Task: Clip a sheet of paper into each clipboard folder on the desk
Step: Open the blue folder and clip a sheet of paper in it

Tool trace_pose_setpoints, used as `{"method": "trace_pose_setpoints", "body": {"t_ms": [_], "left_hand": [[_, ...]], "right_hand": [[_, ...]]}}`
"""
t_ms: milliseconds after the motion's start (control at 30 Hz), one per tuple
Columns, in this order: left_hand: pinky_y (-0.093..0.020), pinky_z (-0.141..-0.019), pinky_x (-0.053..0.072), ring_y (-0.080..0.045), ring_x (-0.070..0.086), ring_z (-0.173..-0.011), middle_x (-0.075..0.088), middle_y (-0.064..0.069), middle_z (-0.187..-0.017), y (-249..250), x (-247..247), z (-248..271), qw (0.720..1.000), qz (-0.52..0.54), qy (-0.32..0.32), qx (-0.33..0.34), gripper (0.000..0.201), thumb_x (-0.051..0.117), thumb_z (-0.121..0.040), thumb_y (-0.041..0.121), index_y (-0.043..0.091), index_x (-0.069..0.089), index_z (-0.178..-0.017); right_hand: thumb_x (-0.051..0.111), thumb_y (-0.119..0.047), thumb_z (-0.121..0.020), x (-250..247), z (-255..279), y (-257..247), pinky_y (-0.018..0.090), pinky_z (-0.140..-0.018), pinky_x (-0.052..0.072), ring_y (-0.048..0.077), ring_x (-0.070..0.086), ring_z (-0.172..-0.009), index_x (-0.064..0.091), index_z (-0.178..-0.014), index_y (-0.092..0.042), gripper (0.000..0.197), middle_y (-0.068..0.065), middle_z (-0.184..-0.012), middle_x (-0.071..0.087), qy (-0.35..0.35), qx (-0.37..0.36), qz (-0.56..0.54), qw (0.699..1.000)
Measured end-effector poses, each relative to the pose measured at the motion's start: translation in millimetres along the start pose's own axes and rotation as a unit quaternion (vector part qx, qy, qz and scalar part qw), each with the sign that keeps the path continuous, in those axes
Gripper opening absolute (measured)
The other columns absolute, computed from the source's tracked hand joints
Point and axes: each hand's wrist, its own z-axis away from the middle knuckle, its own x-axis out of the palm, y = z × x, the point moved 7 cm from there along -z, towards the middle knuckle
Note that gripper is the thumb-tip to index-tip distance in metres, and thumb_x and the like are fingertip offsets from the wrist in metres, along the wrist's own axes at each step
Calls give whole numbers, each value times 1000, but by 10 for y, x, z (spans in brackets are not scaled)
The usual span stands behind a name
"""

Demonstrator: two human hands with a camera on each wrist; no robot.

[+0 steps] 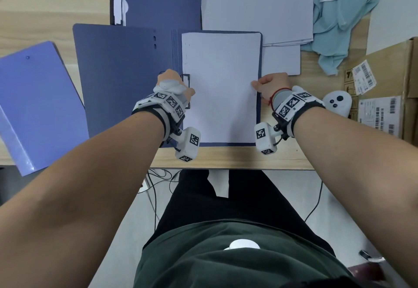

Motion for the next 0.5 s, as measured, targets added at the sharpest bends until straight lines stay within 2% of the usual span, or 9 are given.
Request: {"method": "trace_pose_setpoints", "body": {"t_ms": [67,133,233,300,367,400,467,500], "left_hand": [[-24,-53,40,-18,51,-59,57,-2,-81,3,17,-4,1000,-4,-6,3,28,70,-77,29,16,46,-69],[-26,-56,42,-19,54,-65,59,-2,-82,8,17,0,1000,-6,-3,1,28,70,-77,28,15,46,-69],[-23,-46,33,-14,47,-54,53,1,-71,-5,-20,25,1000,-7,10,-6,29,72,-75,26,16,46,-67],[-21,-46,33,-13,44,-50,49,2,-63,-19,-32,40,1000,-7,1,-2,29,72,-76,28,16,47,-67],[-25,-56,42,-18,53,-61,57,2,-72,-77,-62,51,1000,-4,-14,6,27,72,-77,38,19,54,-80],[-28,-64,46,-19,56,-68,60,2,-79,-111,-90,48,1000,2,-19,11,30,73,-76,43,20,56,-86],[-30,-79,51,-20,60,-81,62,2,-90,-230,-227,54,999,39,-14,17,29,73,-77,44,24,59,-94],[-31,-86,52,-20,62,-89,65,1,-98,-328,-328,41,998,64,1,20,30,72,-78,41,25,63,-102]], "right_hand": [[75,-30,-80,-1,-3,-6,38,-68,58,24,59,-62,67,-76,-22,12,0,-67,62,5,1,2,1000],[76,-30,-80,-7,6,-26,35,-68,56,23,58,-61,69,-77,-21,12,-2,-65,61,11,0,9,1000],[76,-30,-78,-12,25,-33,35,-67,55,23,58,-60,65,-69,-25,15,-1,-68,64,17,3,10,1000],[77,-26,-75,-16,35,-23,37,-66,56,24,57,-61,61,-71,-23,17,1,-76,64,27,1,7,1000],[76,-22,-75,-33,110,-62,39,-70,57,26,60,-71,59,-89,-18,23,3,-89,61,38,2,13,999],[76,-20,-76,-47,133,-92,36,-72,56,25,60,-78,58,-100,-14,30,3,-95,59,43,2,25,999],[71,-17,-79,-54,215,-263,28,-66,49,21,56,-82,55,-113,-11,38,3,-103,56,48,-13,47,998],[69,-16,-80,-19,274,-390,23,-60,44,19,54,-78,54,-113,-12,36,3,-103,55,45,-27,53,997]]}}
